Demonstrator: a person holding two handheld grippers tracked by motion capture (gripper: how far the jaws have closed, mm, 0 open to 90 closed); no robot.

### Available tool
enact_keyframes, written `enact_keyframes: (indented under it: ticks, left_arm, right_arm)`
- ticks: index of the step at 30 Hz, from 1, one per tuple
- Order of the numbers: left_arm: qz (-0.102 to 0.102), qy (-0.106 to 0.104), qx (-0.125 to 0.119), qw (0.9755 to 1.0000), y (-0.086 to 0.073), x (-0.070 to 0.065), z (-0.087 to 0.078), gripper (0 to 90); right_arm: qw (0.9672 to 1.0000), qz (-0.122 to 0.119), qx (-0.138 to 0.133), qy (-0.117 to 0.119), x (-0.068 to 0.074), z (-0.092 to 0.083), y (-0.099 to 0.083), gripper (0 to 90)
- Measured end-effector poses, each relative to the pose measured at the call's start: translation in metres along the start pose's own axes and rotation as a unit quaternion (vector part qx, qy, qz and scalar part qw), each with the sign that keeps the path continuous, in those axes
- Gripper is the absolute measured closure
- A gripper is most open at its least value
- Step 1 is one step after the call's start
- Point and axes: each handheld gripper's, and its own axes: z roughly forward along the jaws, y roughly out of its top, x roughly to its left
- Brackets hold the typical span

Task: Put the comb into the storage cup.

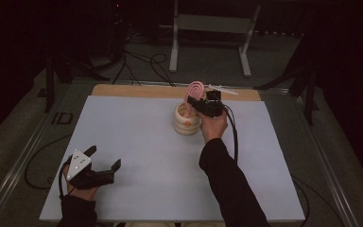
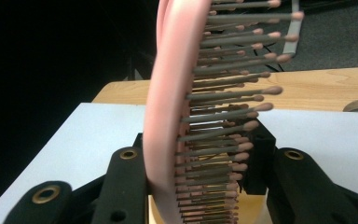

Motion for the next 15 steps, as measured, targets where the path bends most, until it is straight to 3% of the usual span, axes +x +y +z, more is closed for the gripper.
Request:
enact_keyframes:
  ticks: [15]
  left_arm:
    - [0.0, -0.001, 0.002, 1.0, -0.0005, -0.0004, 0.0008, 0.3]
  right_arm:
    - [0.9999, 0.008, 0.005, -0.009, -0.0105, -0.0018, 0.0008, 62.1]
